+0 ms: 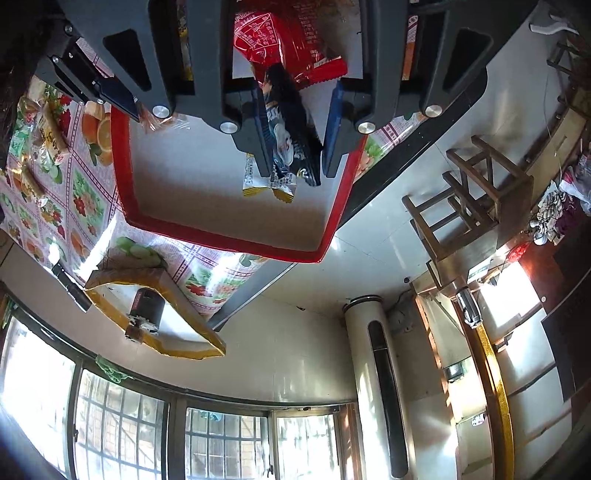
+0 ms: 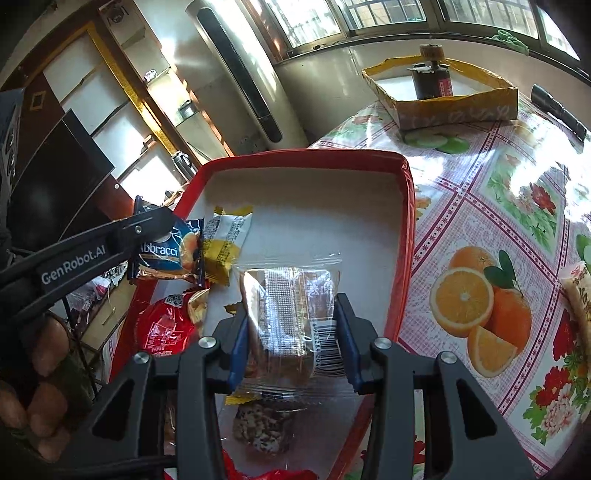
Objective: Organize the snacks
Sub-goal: 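Carry both bags over the red tray and open both tools to release them, then move both tools back toward the white rice-cracker bars on the table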
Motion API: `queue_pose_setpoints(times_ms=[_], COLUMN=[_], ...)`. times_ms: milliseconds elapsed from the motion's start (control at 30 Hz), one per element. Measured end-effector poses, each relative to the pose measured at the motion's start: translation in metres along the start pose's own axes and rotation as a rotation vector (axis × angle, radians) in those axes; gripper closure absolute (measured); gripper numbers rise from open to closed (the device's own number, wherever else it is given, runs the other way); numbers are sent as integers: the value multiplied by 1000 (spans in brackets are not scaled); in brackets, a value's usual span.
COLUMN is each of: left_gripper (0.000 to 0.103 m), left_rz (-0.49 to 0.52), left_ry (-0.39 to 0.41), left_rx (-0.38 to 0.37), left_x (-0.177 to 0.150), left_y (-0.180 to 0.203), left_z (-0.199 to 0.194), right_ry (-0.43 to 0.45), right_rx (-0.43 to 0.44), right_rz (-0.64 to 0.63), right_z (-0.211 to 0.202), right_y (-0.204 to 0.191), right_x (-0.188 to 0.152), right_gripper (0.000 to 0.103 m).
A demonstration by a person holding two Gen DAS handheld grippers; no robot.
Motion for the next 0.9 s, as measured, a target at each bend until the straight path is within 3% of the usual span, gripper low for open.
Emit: queue_pose_setpoints(times_ms=[167,333,533,700,900], left_gripper=[55,47,43,39,35], left_rz=[-8,-25,-19,45,131], left_ry=[8,33,52,106,127], left_rx=[-4,-11,-32,15,0], left_x=[2,4,-1,-13,-31], left_y=[-1,-3,8,31,69], left_z=[-9,-24,-45,-65,-82], right_ry=[10,33,87,137,194], right_rx=[-4,-11,-17,-23,-60], right_rz=[-1,-9,0,29,100], right_z=[-6,-21,-52,-90,-137], right_y=[1,-3,-4,3,28], right_x=[-1,-5,-12,-30,-61], right_gripper=[51,36,34,34,30])
Point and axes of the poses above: each gripper's, at about its wrist camera, not at the fingertips, and z roughly the way its jaws point, y to its right, x to its top, the point moved 4 cm from there along z, roughly the way its jaws point, and after that the axes turned 7 degrees about x, right-handed, at the moved point
